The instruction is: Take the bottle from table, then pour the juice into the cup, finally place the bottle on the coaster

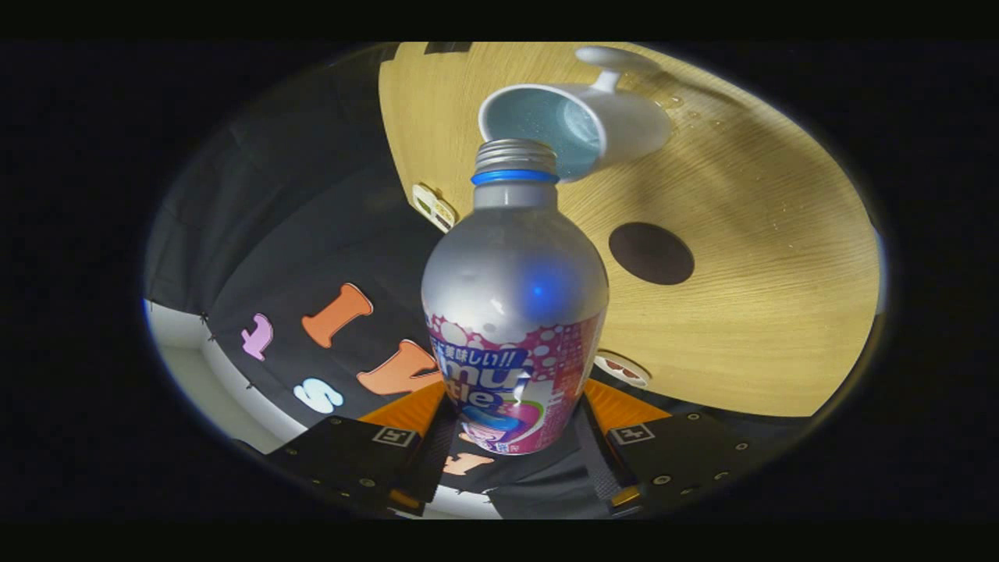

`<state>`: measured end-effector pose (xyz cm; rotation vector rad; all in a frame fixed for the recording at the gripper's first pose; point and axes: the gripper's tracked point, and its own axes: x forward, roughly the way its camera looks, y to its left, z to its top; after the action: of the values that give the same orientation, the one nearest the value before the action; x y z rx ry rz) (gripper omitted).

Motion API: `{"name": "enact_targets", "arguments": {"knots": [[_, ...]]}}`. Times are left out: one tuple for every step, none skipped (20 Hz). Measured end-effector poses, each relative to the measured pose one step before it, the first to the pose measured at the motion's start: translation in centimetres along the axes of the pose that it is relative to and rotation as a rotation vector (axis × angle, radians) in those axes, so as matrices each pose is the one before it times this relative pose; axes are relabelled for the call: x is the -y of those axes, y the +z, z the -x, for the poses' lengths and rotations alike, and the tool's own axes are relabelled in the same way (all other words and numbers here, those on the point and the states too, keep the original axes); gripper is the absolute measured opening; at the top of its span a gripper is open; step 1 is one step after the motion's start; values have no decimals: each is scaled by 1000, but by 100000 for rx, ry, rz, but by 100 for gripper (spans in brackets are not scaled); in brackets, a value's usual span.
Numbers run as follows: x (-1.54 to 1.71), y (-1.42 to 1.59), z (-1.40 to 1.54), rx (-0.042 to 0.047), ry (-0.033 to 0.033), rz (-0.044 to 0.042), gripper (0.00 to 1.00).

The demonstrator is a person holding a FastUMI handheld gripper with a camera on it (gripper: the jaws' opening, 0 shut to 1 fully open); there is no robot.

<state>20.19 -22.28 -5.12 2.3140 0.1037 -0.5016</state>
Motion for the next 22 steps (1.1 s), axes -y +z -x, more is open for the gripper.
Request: {"name": "enact_targets", "arguments": {"knots": [[308, 71, 18, 260, -327, 1672, 75], [25, 254, 37, 579, -125, 1975, 75], [198, 174, -93, 484, -433, 2859, 75], [408, 198, -69, 1007, -308, 3788, 75], [331, 193, 88, 1007, 178, 4410, 75], [158, 119, 19, 817, 1023, 4945, 75], [-413, 66, 157, 682, 3098, 4822, 75], [-567, -140, 218, -72, 3273, 5415, 75], [267, 60, -74, 1175, 308, 6585, 74], [615, 11, -27, 1188, -1298, 7831, 74], [612, 36, 47, 1226, -2127, 7724, 74], [354, 29, 7, 1211, -1212, 7830, 75], [192, -23, 262, 1104, -1000, 8092, 75], [339, 16, 33, 1277, -1464, 8200, 75], [308, -60, 47, 614, -1218, 8208, 74], [137, -25, 110, 919, -465, 7791, 74], [52, 45, -22, 1392, -1199, 7478, 75], [71, 176, -182, 1635, -1333, 7827, 75], [135, -20, -176, 1103, -1358, 8093, 75], [-82, 45, -317, 1494, -336, 8045, 75], [-536, 26, -418, 1178, 1083, 7609, 75], [-335, 123, -260, 1260, -721, 7545, 75]]}}
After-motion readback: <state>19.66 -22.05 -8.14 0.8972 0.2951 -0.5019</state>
